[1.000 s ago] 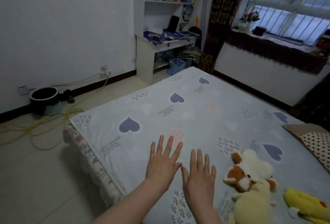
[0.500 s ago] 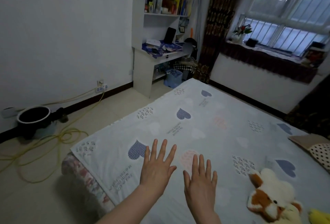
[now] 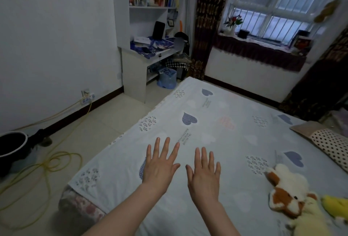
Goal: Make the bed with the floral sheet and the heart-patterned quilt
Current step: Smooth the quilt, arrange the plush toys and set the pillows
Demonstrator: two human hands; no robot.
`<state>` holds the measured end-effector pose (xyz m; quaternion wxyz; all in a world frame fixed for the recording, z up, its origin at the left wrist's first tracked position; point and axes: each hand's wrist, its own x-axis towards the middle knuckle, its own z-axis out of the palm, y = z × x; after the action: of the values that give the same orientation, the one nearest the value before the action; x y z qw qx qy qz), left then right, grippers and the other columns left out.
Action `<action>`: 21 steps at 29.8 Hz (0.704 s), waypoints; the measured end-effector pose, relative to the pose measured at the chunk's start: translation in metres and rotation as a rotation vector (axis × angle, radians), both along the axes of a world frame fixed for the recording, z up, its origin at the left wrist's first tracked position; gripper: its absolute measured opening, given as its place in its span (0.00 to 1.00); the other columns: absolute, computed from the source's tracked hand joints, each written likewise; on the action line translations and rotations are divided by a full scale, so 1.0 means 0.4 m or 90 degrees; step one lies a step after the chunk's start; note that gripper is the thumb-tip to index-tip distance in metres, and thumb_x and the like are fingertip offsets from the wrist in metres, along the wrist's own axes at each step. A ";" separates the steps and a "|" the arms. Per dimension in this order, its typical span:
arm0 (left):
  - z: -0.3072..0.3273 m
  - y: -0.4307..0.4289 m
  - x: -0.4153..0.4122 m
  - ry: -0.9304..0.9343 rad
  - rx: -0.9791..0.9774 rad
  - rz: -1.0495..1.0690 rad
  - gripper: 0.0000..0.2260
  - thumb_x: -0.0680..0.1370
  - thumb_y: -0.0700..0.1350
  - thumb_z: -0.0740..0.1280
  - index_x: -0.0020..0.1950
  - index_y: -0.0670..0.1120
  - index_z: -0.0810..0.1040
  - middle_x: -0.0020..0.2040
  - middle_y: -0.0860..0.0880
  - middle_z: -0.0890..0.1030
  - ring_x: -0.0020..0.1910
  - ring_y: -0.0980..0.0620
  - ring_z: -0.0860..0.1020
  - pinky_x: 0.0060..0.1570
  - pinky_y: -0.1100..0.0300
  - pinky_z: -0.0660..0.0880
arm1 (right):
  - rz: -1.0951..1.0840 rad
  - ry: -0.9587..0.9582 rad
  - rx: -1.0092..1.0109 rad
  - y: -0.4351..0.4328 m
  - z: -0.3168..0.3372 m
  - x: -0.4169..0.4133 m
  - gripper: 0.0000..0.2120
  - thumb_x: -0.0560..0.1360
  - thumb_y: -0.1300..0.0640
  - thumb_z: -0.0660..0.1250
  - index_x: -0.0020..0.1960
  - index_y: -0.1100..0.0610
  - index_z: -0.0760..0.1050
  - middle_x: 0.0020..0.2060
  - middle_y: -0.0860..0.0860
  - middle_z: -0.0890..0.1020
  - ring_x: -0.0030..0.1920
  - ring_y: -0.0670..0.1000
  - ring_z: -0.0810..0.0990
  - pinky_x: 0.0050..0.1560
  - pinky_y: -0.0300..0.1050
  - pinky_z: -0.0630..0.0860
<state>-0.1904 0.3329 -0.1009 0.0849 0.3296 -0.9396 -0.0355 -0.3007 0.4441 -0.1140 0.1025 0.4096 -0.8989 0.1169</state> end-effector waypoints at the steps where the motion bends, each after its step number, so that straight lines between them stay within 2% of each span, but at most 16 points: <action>1: 0.000 -0.006 0.004 0.001 -0.015 0.004 0.31 0.82 0.61 0.50 0.78 0.55 0.37 0.79 0.45 0.40 0.78 0.38 0.40 0.74 0.38 0.41 | 0.001 0.001 -0.004 -0.008 0.004 0.003 0.32 0.83 0.41 0.37 0.75 0.57 0.66 0.73 0.55 0.69 0.73 0.59 0.64 0.69 0.59 0.57; 2: 0.002 -0.032 0.012 0.013 -0.014 0.010 0.30 0.82 0.62 0.48 0.77 0.55 0.35 0.79 0.46 0.40 0.78 0.39 0.38 0.74 0.39 0.39 | -0.001 -0.001 0.003 -0.030 0.011 0.014 0.33 0.83 0.41 0.37 0.75 0.57 0.67 0.73 0.55 0.69 0.73 0.59 0.65 0.70 0.59 0.57; 4: 0.008 -0.099 0.054 0.017 -0.005 0.016 0.29 0.81 0.62 0.46 0.78 0.54 0.38 0.80 0.45 0.45 0.78 0.39 0.40 0.74 0.39 0.40 | -0.009 -0.002 0.006 -0.097 0.026 0.060 0.33 0.83 0.41 0.37 0.75 0.57 0.67 0.73 0.55 0.69 0.73 0.60 0.67 0.69 0.60 0.57; 7: 0.019 -0.202 0.138 -0.022 0.000 -0.019 0.29 0.82 0.61 0.46 0.76 0.56 0.31 0.78 0.47 0.35 0.78 0.40 0.35 0.74 0.40 0.36 | -0.034 -0.002 0.001 -0.192 0.038 0.151 0.34 0.82 0.41 0.36 0.75 0.57 0.66 0.73 0.55 0.69 0.74 0.60 0.66 0.70 0.59 0.55; 10: 0.050 -0.285 0.217 -0.052 -0.017 -0.050 0.30 0.83 0.61 0.45 0.77 0.56 0.31 0.76 0.48 0.30 0.77 0.41 0.32 0.75 0.41 0.35 | -0.065 -0.010 -0.003 -0.271 0.046 0.239 0.34 0.82 0.40 0.36 0.76 0.57 0.64 0.74 0.55 0.67 0.75 0.59 0.64 0.71 0.59 0.54; 13: 0.067 -0.359 0.275 -0.074 -0.022 -0.065 0.29 0.83 0.61 0.45 0.78 0.55 0.32 0.79 0.47 0.33 0.77 0.40 0.33 0.73 0.41 0.34 | -0.089 -0.002 0.001 -0.333 0.052 0.298 0.34 0.82 0.41 0.35 0.76 0.57 0.65 0.74 0.55 0.67 0.75 0.59 0.64 0.71 0.59 0.54; 17: 0.064 -0.460 0.345 -0.103 -0.042 -0.097 0.29 0.83 0.60 0.45 0.73 0.55 0.27 0.79 0.46 0.34 0.76 0.41 0.31 0.71 0.43 0.31 | -0.105 -0.030 0.012 -0.418 0.051 0.378 0.32 0.82 0.41 0.38 0.76 0.56 0.65 0.75 0.55 0.67 0.75 0.60 0.64 0.71 0.60 0.54; 21: 0.084 -0.549 0.340 -0.087 -0.016 -0.099 0.29 0.83 0.60 0.44 0.77 0.55 0.30 0.80 0.47 0.35 0.77 0.40 0.33 0.74 0.41 0.35 | -0.119 -0.006 0.036 -0.491 0.056 0.374 0.34 0.82 0.41 0.37 0.76 0.56 0.65 0.75 0.55 0.67 0.75 0.60 0.64 0.71 0.60 0.53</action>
<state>-0.0545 0.1133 -0.0675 0.0217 0.2564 -0.9663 -0.0073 -0.1512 0.2479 -0.0916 0.0972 0.3261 -0.9366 0.0834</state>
